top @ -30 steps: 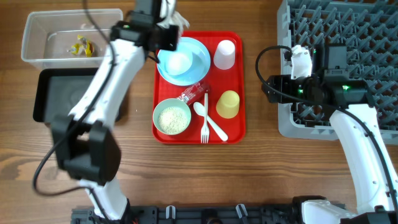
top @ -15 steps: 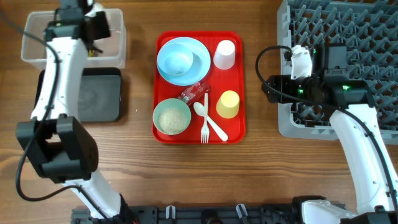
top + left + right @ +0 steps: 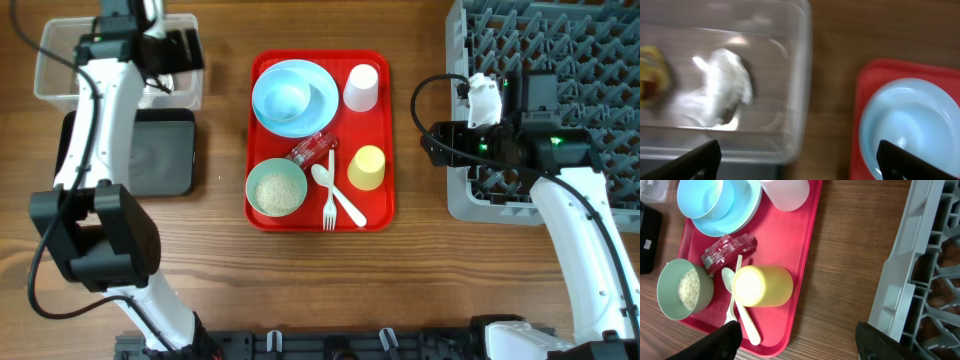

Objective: Sort waste into correct bins and load items into the dishwasher rack
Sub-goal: 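Move the tissue to the clear bin and release it, then grasp the red wrapper beside the blue plate with the left gripper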

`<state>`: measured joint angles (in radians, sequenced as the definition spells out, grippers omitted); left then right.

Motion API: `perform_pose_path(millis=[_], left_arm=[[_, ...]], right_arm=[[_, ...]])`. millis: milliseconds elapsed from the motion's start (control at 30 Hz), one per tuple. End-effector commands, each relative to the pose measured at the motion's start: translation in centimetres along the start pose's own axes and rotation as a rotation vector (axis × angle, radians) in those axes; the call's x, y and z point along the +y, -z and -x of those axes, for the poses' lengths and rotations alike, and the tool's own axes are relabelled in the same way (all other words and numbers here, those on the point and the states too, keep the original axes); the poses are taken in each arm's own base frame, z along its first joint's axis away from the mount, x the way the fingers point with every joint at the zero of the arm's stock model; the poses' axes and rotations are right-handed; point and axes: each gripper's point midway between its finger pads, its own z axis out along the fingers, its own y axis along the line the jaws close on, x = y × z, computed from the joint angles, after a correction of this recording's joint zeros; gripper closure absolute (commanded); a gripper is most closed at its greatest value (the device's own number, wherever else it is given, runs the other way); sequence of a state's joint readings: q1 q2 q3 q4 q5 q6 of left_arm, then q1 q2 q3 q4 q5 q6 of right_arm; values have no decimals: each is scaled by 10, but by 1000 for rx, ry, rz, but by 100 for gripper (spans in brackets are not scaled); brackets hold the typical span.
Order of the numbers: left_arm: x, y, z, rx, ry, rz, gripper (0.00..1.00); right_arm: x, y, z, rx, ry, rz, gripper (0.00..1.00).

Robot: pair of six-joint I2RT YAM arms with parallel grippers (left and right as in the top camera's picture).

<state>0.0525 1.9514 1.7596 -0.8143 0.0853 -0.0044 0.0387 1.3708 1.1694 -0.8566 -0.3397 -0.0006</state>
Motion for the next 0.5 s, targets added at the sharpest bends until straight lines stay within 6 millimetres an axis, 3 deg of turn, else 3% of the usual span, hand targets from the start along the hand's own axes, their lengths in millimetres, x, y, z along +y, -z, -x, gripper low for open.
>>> perform_pose_path(millis=[0,67,233,467], left_arm=[[-72,3,-42,157,-112,-240,12],[-92,7,-68,249,-157,-259,21],[-141,8,-133,427,-271,-289,21],[-171,-23,-187,450,-413,-263,21]], right_arm=[[2,3,4,-10,-1,0,22],[2,3,4,-11,0,0,22],[2,3,6,-16,1,0,22],[2,3,6,-16,1,0,22]])
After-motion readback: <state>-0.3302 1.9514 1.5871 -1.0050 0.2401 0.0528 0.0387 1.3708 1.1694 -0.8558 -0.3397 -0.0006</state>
